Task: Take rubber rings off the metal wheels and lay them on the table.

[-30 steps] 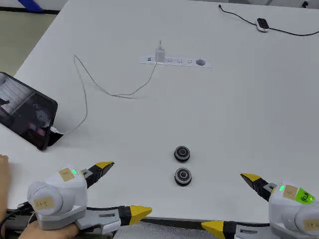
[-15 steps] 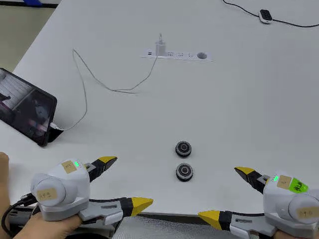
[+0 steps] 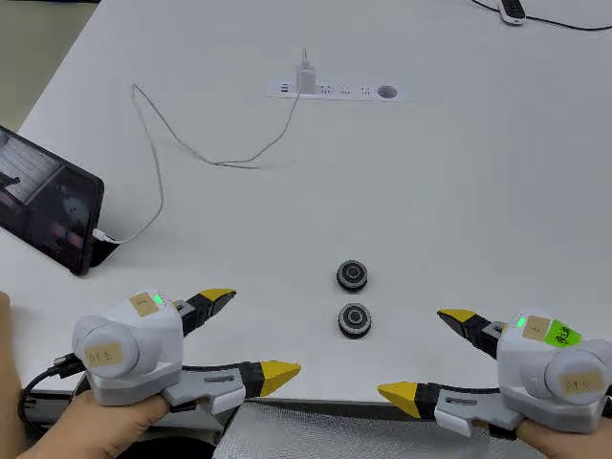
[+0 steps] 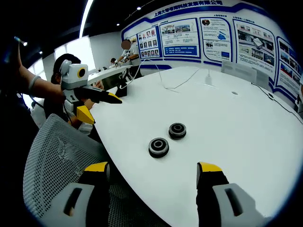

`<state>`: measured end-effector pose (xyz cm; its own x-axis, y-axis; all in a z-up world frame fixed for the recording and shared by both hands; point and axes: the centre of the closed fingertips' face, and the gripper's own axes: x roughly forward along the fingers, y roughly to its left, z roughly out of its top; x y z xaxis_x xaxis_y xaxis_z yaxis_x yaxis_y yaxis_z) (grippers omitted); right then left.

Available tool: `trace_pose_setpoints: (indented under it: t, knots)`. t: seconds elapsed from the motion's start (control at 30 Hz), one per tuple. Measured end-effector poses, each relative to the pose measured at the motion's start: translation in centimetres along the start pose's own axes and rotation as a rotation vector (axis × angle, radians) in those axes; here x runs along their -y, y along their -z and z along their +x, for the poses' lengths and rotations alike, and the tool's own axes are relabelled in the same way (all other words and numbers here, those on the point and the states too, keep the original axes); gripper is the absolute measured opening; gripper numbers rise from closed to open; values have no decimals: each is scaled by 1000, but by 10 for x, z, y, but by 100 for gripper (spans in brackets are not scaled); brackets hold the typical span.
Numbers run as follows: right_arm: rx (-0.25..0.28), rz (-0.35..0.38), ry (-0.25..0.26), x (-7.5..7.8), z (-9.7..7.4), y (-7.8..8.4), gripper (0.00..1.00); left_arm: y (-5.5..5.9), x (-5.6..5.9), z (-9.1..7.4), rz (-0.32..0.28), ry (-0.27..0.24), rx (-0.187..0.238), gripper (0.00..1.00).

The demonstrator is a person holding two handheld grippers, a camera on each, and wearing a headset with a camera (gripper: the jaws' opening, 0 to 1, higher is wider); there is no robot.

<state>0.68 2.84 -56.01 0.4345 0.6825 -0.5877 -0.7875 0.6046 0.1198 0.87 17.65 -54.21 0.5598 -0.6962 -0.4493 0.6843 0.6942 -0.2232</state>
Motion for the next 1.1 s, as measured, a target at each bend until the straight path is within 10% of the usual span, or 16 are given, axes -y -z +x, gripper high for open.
trace_pose_setpoints:
  t: [1.1]
  knots:
    - [-2,57,-30,0,29,-1,54,-7,10,38,51,66,-63,60]
